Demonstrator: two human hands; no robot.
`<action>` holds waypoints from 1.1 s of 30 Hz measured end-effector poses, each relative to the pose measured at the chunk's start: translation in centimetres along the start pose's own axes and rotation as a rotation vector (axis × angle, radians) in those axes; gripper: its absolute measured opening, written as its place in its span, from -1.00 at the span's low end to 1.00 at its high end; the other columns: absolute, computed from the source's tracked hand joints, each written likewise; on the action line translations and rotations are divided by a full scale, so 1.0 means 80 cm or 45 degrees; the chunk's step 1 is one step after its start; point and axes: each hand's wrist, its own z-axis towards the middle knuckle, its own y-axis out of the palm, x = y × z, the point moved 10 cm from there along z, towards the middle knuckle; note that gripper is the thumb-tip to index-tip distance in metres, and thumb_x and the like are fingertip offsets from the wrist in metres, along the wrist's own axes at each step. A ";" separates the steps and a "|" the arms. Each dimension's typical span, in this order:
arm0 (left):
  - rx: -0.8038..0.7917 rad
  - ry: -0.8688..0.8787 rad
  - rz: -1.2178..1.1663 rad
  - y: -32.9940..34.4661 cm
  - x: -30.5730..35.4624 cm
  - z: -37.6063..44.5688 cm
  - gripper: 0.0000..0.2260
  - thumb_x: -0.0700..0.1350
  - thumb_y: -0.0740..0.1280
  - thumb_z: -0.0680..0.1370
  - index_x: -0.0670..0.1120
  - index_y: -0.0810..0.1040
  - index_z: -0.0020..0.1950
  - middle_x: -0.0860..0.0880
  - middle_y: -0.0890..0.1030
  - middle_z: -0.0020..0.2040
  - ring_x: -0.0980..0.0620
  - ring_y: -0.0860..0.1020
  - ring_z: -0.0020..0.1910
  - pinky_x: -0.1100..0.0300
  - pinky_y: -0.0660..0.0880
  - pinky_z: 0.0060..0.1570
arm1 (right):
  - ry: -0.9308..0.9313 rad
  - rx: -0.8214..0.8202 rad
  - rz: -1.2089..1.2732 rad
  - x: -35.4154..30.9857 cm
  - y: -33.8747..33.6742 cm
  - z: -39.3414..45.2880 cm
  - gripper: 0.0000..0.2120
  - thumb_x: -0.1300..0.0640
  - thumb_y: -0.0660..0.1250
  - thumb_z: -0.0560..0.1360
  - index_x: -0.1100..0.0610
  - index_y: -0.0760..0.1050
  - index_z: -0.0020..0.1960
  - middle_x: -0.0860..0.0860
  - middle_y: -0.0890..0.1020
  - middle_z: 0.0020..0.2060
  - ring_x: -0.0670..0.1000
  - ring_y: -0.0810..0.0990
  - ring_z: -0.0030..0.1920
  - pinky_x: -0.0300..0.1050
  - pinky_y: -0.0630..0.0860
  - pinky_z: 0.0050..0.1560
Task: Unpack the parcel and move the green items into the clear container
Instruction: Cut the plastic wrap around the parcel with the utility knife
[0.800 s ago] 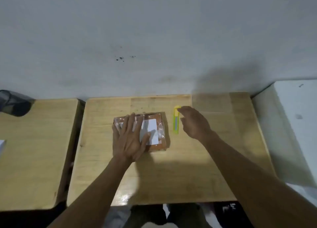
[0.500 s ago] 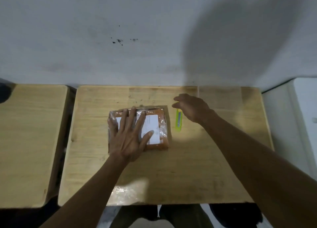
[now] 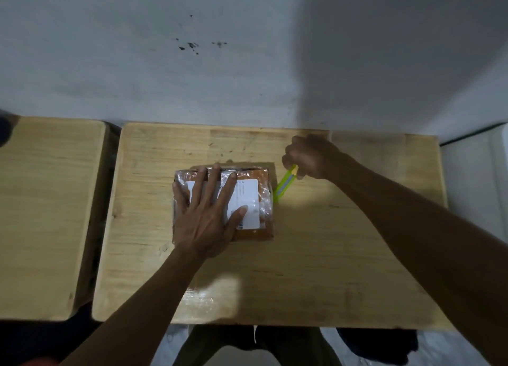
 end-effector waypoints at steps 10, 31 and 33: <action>-0.028 -0.003 -0.081 -0.007 0.002 -0.002 -0.34 0.39 -0.08 0.62 0.14 -0.06 0.66 -0.03 -0.14 0.68 -0.09 -0.20 0.65 -0.37 -0.27 0.51 | 0.397 0.124 0.094 0.009 -0.028 -0.095 -0.80 0.18 0.31 0.50 0.08 0.42 0.12 0.11 0.57 0.00 0.19 0.58 0.01 -0.05 0.46 -0.12; -0.078 0.040 0.021 -0.006 0.000 -0.002 -0.18 0.60 -0.15 0.45 0.26 -0.16 0.62 0.00 -0.23 0.67 -0.16 -0.22 0.64 -0.59 -0.10 0.38 | 0.835 1.136 1.467 -0.127 0.039 -0.192 -0.60 0.19 0.14 0.62 0.02 0.35 0.44 -0.05 0.61 -0.25 -0.11 0.57 -0.24 -0.29 0.46 -0.14; -0.040 0.052 -0.004 -0.006 0.000 -0.002 -0.20 0.59 -0.12 0.46 0.26 -0.10 0.63 -0.01 -0.16 0.68 -0.17 -0.17 0.65 -0.57 -0.06 0.38 | 0.876 1.173 1.447 -0.128 0.044 -0.192 -0.65 0.14 0.16 0.63 0.03 0.40 0.40 -0.04 0.61 -0.24 -0.03 0.59 -0.26 -0.21 0.48 -0.17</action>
